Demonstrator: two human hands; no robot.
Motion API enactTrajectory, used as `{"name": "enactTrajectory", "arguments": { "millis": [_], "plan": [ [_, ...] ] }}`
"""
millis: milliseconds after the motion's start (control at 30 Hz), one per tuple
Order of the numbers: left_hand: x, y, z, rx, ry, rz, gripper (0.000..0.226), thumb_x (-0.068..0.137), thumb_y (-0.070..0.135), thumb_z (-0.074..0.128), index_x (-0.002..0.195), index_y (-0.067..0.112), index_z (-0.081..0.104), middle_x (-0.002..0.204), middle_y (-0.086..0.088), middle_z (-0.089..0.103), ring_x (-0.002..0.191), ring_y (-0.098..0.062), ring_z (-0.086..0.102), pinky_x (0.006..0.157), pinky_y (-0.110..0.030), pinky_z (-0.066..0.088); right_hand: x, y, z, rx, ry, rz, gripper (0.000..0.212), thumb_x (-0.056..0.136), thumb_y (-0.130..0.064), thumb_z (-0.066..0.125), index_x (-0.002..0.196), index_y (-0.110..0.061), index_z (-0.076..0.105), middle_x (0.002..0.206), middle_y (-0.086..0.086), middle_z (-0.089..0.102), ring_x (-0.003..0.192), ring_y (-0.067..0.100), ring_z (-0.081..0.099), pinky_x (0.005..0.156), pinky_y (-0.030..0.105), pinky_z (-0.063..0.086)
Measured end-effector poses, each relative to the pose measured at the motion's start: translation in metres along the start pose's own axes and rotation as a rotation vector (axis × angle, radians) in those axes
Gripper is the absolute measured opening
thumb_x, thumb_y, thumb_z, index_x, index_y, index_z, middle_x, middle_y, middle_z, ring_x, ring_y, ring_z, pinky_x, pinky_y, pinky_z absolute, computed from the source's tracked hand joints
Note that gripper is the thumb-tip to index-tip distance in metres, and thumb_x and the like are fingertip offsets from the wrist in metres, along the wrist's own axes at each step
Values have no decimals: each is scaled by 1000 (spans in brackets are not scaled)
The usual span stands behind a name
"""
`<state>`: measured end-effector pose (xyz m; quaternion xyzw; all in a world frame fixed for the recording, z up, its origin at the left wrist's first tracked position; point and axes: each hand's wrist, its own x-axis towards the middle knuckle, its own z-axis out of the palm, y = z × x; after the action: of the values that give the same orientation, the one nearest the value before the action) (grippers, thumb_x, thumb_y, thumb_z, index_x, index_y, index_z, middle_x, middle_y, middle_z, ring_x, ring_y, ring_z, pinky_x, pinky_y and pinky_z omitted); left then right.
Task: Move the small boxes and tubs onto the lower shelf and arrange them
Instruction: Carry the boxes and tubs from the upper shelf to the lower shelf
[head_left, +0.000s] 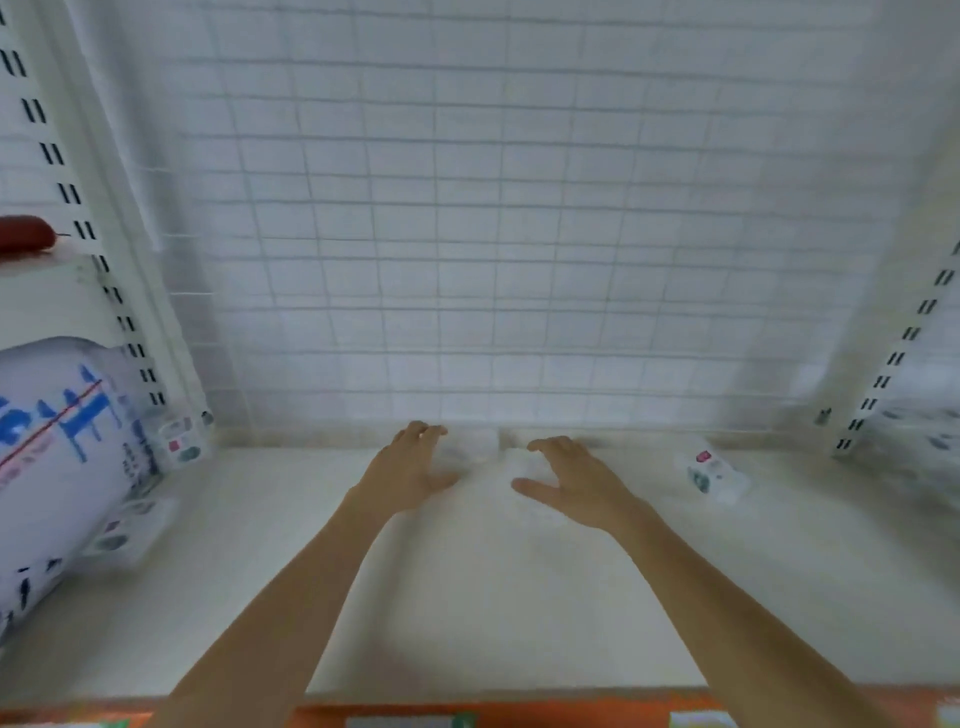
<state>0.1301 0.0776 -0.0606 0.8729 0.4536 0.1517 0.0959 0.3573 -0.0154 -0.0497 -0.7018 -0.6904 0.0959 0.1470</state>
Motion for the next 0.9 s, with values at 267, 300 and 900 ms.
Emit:
{"name": "enactTrajectory", "arguments": {
  "millis": [267,300,900],
  "plan": [
    [32,-9,43,-192,158,60,86,63,74,39,129,20,50,136,-8,39,122,-28,43,102,-39,36,-6,8,21,219,-33,65,108,45,-79,60,138,-37,25,135,-9,15,128,15,16,111,37,19],
    [33,-11,46,-193,184,86,81,67,70,41,126,16,54,133,-10,44,120,-30,46,101,-40,38,-5,9,22,206,-14,50,110,44,-79,60,138,-36,25,133,-10,16,126,14,18,110,36,20],
    [-2,-7,11,-703,135,-137,24,96,30,45,82,22,63,67,12,65,58,2,56,50,-15,40,-3,16,21,994,461,211,17,98,-20,43,90,-11,56,74,11,61,55,13,61,39,26,47]
  ]
}}
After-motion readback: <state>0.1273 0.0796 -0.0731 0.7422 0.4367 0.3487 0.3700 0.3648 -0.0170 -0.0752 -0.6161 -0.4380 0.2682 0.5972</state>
